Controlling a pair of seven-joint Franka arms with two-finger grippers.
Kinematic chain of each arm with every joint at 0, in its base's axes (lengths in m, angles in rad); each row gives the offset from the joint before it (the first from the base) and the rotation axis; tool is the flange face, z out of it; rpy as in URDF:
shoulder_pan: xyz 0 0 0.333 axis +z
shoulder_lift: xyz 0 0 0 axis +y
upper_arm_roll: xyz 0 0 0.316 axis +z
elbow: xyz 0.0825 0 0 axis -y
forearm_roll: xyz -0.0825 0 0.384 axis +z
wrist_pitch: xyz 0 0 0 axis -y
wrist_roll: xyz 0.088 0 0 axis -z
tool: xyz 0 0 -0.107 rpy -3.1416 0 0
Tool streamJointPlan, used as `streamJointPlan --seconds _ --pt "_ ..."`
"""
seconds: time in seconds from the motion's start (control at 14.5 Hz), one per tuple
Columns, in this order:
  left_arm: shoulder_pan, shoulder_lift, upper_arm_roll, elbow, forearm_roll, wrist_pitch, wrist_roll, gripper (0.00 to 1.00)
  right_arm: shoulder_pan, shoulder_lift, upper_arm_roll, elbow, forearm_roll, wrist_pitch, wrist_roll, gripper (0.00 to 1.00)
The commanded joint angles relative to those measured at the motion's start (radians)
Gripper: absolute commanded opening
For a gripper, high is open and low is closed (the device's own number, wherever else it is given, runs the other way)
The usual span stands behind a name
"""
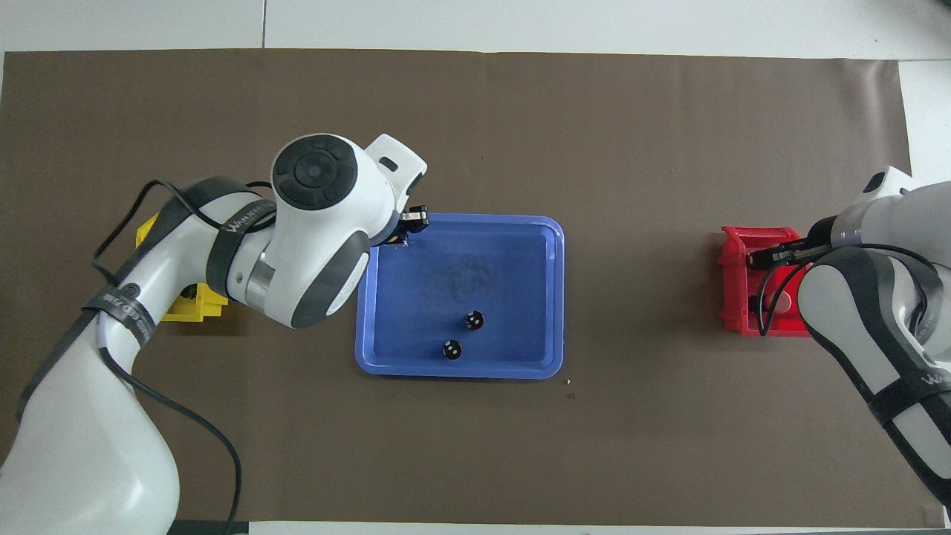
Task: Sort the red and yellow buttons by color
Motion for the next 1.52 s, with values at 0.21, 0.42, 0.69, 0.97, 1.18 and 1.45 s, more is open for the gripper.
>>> streamJointPlan --seconds 0.21,0.42,0.69,0.97,1.18,1.45 --pt "0.314 -0.114 0.009 -0.009 0.021 -0.136 0.434 0.01 -0.005 -0.001 0.012 0.211 0.011 -0.248 -0.029 1.0" --pt "0.433 -0.12 0.009 -0.035 0.021 -0.127 0.634 0.01 0.001 -0.015 0.014 0.376 -0.048 -0.456 0.033 1.0" --pt "0.456 -0.174 0.009 -0.173 0.019 -0.019 0.714 0.01 -0.007 -0.022 0.018 0.571 -0.085 -0.728 0.141 1.0" --pt "0.483 -0.198 0.009 -0.287 0.021 0.077 0.759 0.02 0.004 -0.028 0.001 0.582 -0.093 -0.741 0.158 1.0" --pt "0.493 -0.206 0.009 -0.323 0.021 0.082 0.757 0.02 0.047 -0.038 -0.043 0.589 -0.104 -0.742 0.178 1.0" --pt "0.496 -0.199 0.009 -0.385 0.019 0.198 0.745 0.02 0.081 -0.045 -0.051 0.587 -0.104 -0.753 0.184 1.0"
